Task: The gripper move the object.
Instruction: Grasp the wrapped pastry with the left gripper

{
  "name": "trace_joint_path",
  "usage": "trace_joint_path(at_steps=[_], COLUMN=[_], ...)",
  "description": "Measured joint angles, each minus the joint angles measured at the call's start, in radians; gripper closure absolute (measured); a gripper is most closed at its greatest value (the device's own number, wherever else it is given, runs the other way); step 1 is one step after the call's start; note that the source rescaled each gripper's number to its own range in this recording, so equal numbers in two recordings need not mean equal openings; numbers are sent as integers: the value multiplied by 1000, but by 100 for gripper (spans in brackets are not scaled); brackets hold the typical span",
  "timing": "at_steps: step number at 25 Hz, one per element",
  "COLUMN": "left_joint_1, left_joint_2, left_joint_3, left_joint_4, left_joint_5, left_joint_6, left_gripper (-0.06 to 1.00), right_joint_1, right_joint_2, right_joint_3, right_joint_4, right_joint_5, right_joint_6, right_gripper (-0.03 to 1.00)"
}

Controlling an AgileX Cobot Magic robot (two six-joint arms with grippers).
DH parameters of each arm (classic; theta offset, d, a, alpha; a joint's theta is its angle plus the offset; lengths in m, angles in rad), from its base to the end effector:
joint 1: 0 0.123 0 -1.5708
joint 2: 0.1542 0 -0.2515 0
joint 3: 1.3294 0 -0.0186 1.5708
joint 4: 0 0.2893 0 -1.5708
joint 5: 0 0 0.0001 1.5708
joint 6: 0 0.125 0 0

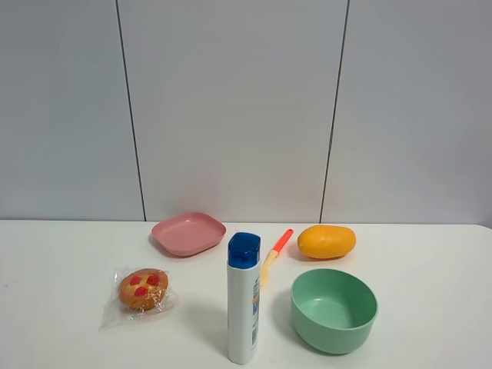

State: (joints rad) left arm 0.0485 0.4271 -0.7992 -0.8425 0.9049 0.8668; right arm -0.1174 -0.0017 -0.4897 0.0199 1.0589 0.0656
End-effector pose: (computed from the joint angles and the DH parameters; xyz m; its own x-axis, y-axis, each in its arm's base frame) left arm 0.1424 -0.0666 0.3815 -0.0961 0.2045 -0.9741 0.5739 0.8110 0.1137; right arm 0.0939 -0.0089 0.2772 -0.4498 0.1288 -0.8838 0.1361 0.9879 0.0747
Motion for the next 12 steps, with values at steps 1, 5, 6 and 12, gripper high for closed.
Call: trace_joint_path(at_steps=[1,5,6,12], left_joint_1=[0,0,0,0], left_joint_2=[25,138,169,365], left_joint_3=[0,0,0,-22], left_joint_4=[-25,-134,-159,-228], left_joint_5=[-2,-21,-29,-145], left_joint_6=[39,191,224,354], left_gripper=[9,9,9,9], right_joint_1=[0,0,0,0], right_joint_2=[0,0,0,0], right_joint_3=[0,0,0,0], right_joint_4=[0,0,0,0], right_joint_5=[0,0,0,0], right_joint_6=[0,0,0,0], right_gripper=[-3,-3,-3,-3])
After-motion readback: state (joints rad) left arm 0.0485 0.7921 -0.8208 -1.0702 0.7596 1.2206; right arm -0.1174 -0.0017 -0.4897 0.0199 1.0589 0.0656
